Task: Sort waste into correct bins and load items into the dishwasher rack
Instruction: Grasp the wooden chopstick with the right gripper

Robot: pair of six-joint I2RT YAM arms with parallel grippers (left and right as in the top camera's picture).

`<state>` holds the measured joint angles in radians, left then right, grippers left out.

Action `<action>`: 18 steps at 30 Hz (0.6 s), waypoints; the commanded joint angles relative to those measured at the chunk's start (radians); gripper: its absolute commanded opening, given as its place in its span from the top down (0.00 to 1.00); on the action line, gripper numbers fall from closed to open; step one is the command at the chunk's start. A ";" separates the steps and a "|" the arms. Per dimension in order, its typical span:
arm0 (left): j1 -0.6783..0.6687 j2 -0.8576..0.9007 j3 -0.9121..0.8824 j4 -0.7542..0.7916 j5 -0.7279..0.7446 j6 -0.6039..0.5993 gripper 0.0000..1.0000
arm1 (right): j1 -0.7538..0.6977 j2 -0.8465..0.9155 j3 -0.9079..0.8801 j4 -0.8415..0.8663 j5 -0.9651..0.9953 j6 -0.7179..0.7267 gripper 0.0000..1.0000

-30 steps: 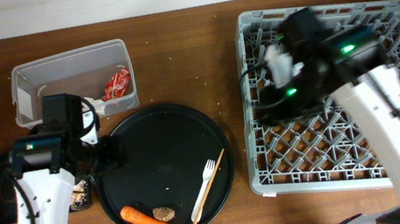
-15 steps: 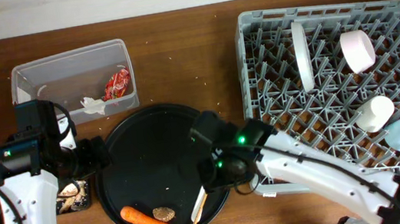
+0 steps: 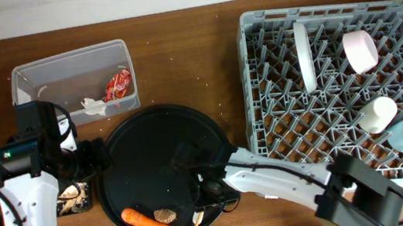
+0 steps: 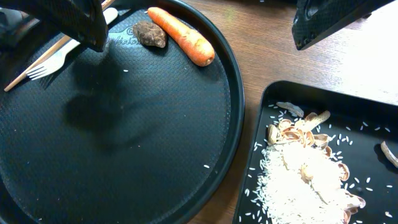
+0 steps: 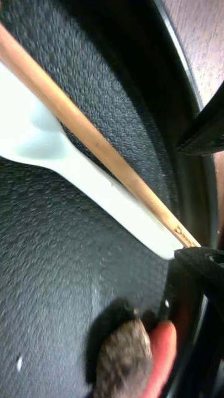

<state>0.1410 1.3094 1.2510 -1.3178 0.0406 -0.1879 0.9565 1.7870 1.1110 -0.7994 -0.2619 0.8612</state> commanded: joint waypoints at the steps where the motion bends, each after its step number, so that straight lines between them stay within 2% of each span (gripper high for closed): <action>1: 0.004 0.002 -0.006 -0.001 0.001 -0.002 0.05 | 0.008 0.023 -0.006 0.011 0.005 0.017 0.52; 9: 0.004 0.002 -0.006 0.000 0.000 -0.002 0.05 | 0.032 0.056 -0.007 0.037 0.005 0.061 0.61; 15: 0.004 0.002 -0.006 0.000 0.000 -0.002 0.05 | 0.031 0.056 -0.007 0.060 0.005 0.065 0.76; 18: 0.004 0.002 -0.006 -0.001 0.000 -0.002 0.05 | 0.031 0.056 -0.007 0.076 0.008 0.065 0.79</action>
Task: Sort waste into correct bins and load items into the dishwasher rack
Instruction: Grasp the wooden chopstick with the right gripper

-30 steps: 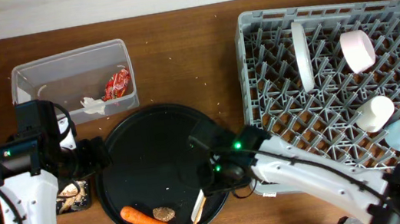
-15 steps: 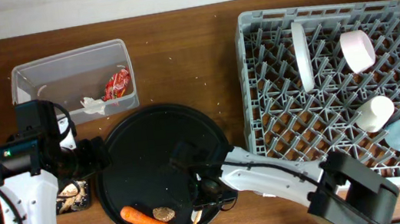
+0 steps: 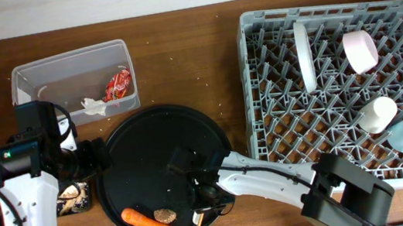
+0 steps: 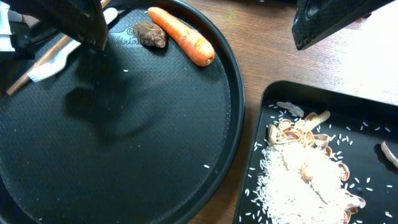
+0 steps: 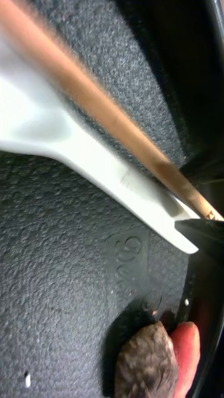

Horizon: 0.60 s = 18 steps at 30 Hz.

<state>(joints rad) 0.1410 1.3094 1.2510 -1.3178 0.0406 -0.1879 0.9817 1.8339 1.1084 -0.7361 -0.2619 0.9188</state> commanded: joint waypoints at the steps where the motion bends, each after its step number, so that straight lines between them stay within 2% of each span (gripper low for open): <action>1: 0.004 0.002 -0.006 0.000 0.000 -0.002 0.05 | 0.006 0.009 -0.004 0.019 0.010 0.013 0.79; 4: 0.004 0.002 -0.006 -0.001 0.000 -0.002 0.05 | 0.006 0.009 -0.004 0.021 0.024 0.064 0.83; 13: 0.004 0.002 -0.006 -0.004 0.000 -0.002 0.05 | 0.002 0.009 -0.002 0.037 0.059 0.066 0.95; 18: 0.004 0.002 -0.006 -0.004 0.000 -0.002 0.05 | -0.052 -0.018 0.053 -0.066 0.096 0.024 0.96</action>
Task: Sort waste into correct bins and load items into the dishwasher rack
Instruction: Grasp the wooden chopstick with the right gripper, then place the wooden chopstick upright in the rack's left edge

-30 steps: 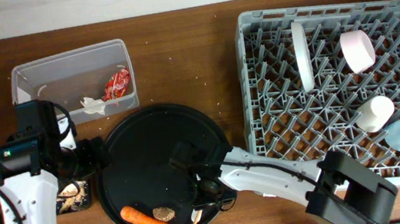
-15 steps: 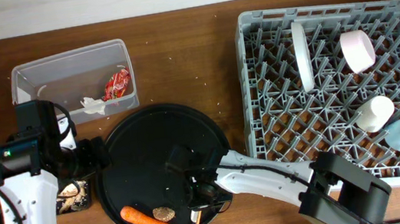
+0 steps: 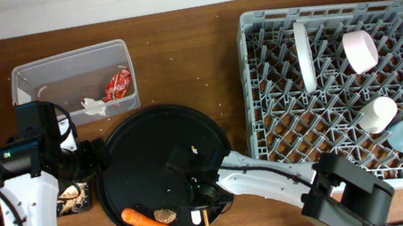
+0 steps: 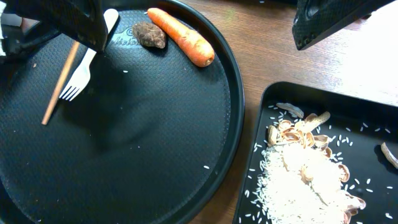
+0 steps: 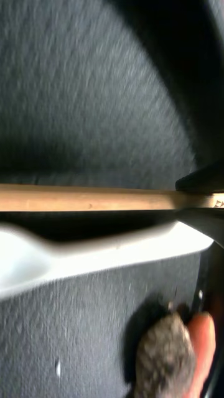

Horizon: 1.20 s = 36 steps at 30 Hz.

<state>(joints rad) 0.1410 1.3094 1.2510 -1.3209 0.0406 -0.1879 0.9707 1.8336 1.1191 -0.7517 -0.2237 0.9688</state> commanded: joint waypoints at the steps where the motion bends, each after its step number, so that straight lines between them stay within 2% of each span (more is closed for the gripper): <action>1: 0.004 0.002 -0.006 -0.001 0.000 -0.002 0.05 | -0.065 -0.033 0.066 -0.092 0.083 -0.051 0.96; 9: 0.004 0.002 -0.006 -0.001 0.000 -0.002 0.05 | -0.277 -0.193 0.254 -0.370 0.223 -0.305 0.96; 16: 0.004 0.002 -0.006 0.000 0.000 -0.002 0.05 | -0.522 -0.249 0.258 -0.474 0.236 -0.442 0.96; 21: 0.004 0.002 -0.006 0.002 0.000 -0.002 0.05 | -0.553 -0.219 0.184 -0.449 0.241 -0.468 0.96; 29: 0.004 0.002 -0.006 0.000 0.000 -0.002 0.05 | -0.553 -0.204 0.079 -0.298 0.240 -0.473 0.94; 31: 0.004 0.002 -0.006 -0.001 0.000 -0.002 0.05 | -0.553 -0.204 0.079 -0.278 0.240 -0.487 0.71; 34: 0.004 0.002 -0.006 -0.001 0.000 -0.002 0.05 | -0.553 -0.204 0.079 -0.273 0.240 -0.487 0.59; 36: 0.004 0.002 -0.006 -0.001 0.000 -0.002 0.05 | -0.553 -0.204 0.082 -0.280 0.240 -0.487 0.56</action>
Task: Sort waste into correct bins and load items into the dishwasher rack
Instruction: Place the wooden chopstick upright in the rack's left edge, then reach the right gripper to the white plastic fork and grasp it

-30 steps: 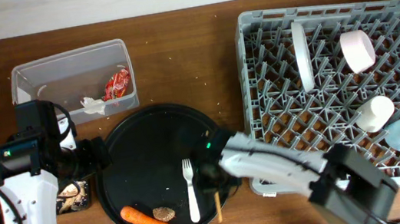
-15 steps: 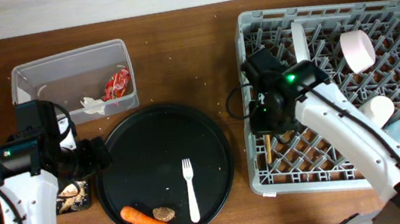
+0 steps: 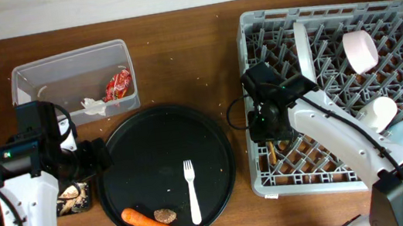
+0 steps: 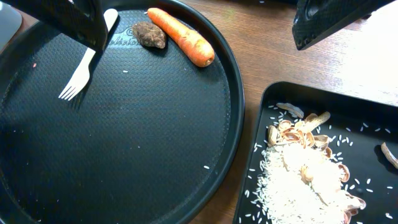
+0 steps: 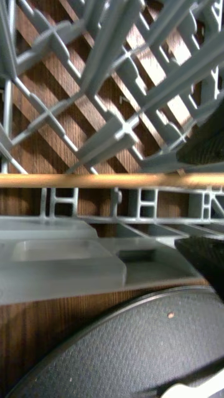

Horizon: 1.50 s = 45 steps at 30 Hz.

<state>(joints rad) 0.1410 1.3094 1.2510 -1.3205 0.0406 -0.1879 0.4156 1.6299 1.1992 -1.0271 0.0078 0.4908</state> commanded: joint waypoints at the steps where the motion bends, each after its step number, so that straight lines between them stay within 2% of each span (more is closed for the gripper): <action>1: 0.004 0.002 -0.006 -0.001 0.000 -0.002 0.05 | 0.002 -0.002 0.013 -0.020 0.006 -0.009 0.56; 7: 0.004 0.002 -0.006 -0.001 0.000 -0.002 0.05 | 0.018 -0.064 0.174 -0.106 -0.033 -0.008 0.56; 12: 0.004 0.002 -0.006 0.000 0.000 -0.002 0.05 | 0.132 -0.080 0.229 -0.094 -0.108 0.011 0.55; 20: 0.004 0.002 -0.006 -0.001 0.000 -0.002 0.05 | 0.399 0.081 0.224 -0.011 -0.105 0.170 0.52; 25: 0.004 0.002 -0.006 -0.001 0.000 -0.002 0.05 | 0.504 0.232 0.224 0.041 -0.101 0.282 0.50; 32: 0.004 0.002 -0.006 -0.001 0.000 -0.002 0.05 | 0.573 0.380 0.224 0.125 -0.101 0.306 0.51; 39: 0.004 0.002 -0.006 -0.001 0.000 -0.002 0.05 | 0.579 0.443 0.209 0.144 -0.048 0.312 0.51; 45: 0.004 0.002 -0.006 -0.001 0.000 -0.002 0.05 | 0.579 0.443 0.201 0.160 -0.047 0.331 0.59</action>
<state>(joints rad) 0.1410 1.3094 1.2510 -1.3209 0.0406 -0.1879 0.9901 2.0590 1.4147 -0.8791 -0.0608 0.8097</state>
